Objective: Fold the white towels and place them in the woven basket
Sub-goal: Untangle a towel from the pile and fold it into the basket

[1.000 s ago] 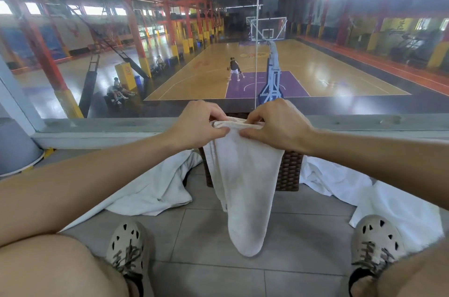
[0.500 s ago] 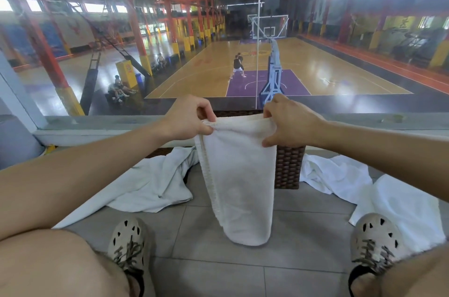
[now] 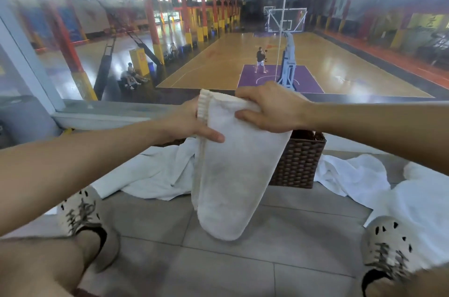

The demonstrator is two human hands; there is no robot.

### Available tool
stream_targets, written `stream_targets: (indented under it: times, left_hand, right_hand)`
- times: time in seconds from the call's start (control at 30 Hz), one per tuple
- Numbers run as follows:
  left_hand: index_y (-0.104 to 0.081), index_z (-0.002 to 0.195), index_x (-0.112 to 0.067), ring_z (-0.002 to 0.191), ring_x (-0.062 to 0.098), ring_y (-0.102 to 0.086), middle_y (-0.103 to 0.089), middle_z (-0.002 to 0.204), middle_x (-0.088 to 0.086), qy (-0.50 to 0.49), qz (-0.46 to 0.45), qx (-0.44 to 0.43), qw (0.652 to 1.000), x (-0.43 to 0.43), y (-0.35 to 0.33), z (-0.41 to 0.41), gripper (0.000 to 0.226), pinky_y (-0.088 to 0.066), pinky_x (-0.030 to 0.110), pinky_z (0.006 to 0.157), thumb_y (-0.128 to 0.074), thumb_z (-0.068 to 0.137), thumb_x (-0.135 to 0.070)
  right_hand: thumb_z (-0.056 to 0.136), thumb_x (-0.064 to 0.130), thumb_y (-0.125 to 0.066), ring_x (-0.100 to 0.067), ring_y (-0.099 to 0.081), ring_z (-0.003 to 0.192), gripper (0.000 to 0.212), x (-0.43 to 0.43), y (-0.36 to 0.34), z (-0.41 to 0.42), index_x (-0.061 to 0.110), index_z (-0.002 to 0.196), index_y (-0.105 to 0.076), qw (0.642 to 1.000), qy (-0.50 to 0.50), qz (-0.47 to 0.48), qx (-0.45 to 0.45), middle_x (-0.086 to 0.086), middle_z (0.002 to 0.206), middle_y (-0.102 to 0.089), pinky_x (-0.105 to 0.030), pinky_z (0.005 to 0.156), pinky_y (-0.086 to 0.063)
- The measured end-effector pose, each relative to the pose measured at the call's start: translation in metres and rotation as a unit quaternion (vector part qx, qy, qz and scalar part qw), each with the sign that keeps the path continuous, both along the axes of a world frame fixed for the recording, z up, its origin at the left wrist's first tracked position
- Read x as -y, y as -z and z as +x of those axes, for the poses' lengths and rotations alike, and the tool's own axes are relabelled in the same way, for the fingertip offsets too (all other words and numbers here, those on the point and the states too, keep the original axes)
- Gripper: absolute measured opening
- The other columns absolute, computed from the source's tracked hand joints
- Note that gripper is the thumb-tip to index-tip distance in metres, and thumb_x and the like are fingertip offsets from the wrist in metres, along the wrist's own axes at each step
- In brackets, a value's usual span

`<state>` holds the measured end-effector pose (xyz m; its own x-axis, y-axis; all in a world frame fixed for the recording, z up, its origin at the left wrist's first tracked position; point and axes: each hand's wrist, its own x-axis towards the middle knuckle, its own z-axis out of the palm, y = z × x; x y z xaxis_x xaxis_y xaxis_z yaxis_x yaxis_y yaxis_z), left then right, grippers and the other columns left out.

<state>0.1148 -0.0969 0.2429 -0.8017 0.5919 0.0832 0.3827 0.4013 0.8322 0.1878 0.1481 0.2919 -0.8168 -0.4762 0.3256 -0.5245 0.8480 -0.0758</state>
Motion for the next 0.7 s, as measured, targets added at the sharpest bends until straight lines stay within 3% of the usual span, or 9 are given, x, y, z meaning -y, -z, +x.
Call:
stream_targets:
  times: [0.07, 0.13, 0.2, 0.27, 0.37, 0.43, 0.53, 0.63, 0.7]
  left_hand:
    - [-0.066, 0.138, -0.026, 0.124, 0.010, -0.070, -0.076, 0.131, -0.008, 0.022, -0.037, 0.047, 0.998, 0.007, 0.033, -0.002, 0.076, -0.059, 0.035, 0.104, -0.100, 0.072, -0.009]
    - [-0.069, 0.134, -0.030, 0.123, 0.008, -0.069, -0.076, 0.129, -0.012, 0.006, -0.081, 0.062, 0.995, 0.011, 0.073, -0.007, 0.078, -0.057, 0.036, 0.106, -0.104, 0.065, -0.020]
    - [-0.071, 0.128, -0.032, 0.121, 0.011, -0.070, -0.077, 0.124, -0.012, -0.013, -0.102, 0.093, 0.990, 0.017, 0.115, -0.012, 0.072, -0.057, 0.037, 0.105, -0.103, 0.065, -0.019]
    - [-0.071, 0.123, -0.033, 0.116, 0.013, -0.071, -0.077, 0.120, -0.010, -0.036, -0.129, 0.109, 0.985, 0.025, 0.150, -0.015, 0.058, -0.058, 0.036, 0.102, -0.097, 0.074, -0.014]
    - [-0.080, 0.111, -0.021, 0.105, 0.018, -0.075, -0.081, 0.112, -0.001, -0.058, -0.181, 0.103, 0.976, 0.043, 0.175, -0.029, 0.032, -0.060, 0.047, 0.101, -0.087, 0.081, -0.027]
    - [-0.077, 0.099, -0.015, 0.096, 0.021, -0.075, -0.079, 0.100, 0.001, -0.053, -0.224, 0.083, 0.970, 0.055, 0.168, -0.047, 0.033, -0.061, 0.047, 0.091, -0.081, 0.079, -0.041]
    - [-0.062, 0.079, -0.015, 0.070, 0.008, -0.063, -0.065, 0.074, -0.012, -0.012, -0.290, 0.071, 0.954, 0.070, 0.148, -0.074, 0.041, -0.048, 0.031, 0.068, -0.079, 0.092, -0.050]
    - [-0.051, 0.068, -0.020, 0.058, 0.006, -0.047, -0.048, 0.064, -0.013, 0.030, -0.362, 0.041, 0.931, 0.066, 0.164, -0.088, 0.060, -0.036, 0.026, 0.059, -0.072, 0.091, -0.071]
    - [-0.057, 0.072, -0.025, 0.065, 0.007, -0.052, -0.054, 0.069, -0.014, 0.016, -0.386, 0.014, 0.922, 0.066, 0.216, -0.094, 0.053, -0.042, 0.029, 0.063, -0.070, 0.091, -0.073]
  right_hand:
    - [0.105, 0.030, -0.064, 0.002, -0.040, 0.081, 0.024, 0.001, -0.013, 0.001, 0.020, 0.126, -0.067, 0.999, -0.017, -0.014, -0.030, 0.024, 0.076, -0.044, -0.012, 0.064, -0.034]
    - [0.105, 0.025, -0.065, 0.006, -0.036, 0.081, 0.027, -0.002, -0.024, 0.002, 0.016, 0.130, -0.067, 0.998, -0.018, -0.029, -0.051, 0.031, 0.080, -0.043, 0.001, 0.069, -0.031]
    - [0.104, 0.030, -0.065, -0.006, -0.050, 0.093, 0.036, -0.010, -0.025, -0.002, 0.019, 0.139, -0.065, 0.997, 0.000, -0.046, -0.064, 0.024, 0.101, -0.061, -0.009, 0.076, -0.032]
    - [0.102, 0.045, -0.059, -0.026, -0.063, 0.108, 0.045, -0.028, -0.013, -0.015, 0.022, 0.140, -0.064, 0.996, 0.038, -0.074, -0.045, 0.001, 0.118, -0.071, -0.029, 0.085, -0.039]
    - [0.105, 0.048, -0.058, -0.031, -0.064, 0.098, 0.032, -0.068, 0.033, -0.036, 0.023, 0.123, -0.065, 0.984, 0.134, -0.119, 0.022, -0.003, 0.104, -0.068, -0.040, 0.083, -0.047]
    - [0.106, 0.050, -0.056, -0.032, -0.064, 0.098, 0.033, -0.093, 0.080, -0.043, 0.023, 0.125, -0.064, 0.960, 0.207, -0.173, 0.076, -0.005, 0.111, -0.069, -0.045, 0.088, -0.053]
    - [0.105, 0.054, -0.054, -0.033, -0.064, 0.101, 0.039, -0.120, 0.171, -0.044, 0.022, 0.126, -0.063, 0.904, 0.315, -0.248, 0.148, -0.006, 0.117, -0.069, -0.048, 0.092, -0.054]
    - [0.108, 0.048, -0.048, -0.029, -0.064, 0.102, 0.036, -0.130, 0.271, -0.023, 0.021, 0.126, -0.064, 0.848, 0.376, -0.288, 0.238, -0.003, 0.117, -0.069, -0.043, 0.091, -0.051]
    - [0.108, 0.049, -0.045, -0.031, -0.066, 0.103, 0.042, -0.139, 0.346, -0.003, 0.018, 0.128, -0.066, 0.818, 0.411, -0.237, 0.325, -0.010, 0.123, -0.071, -0.043, 0.090, -0.054]
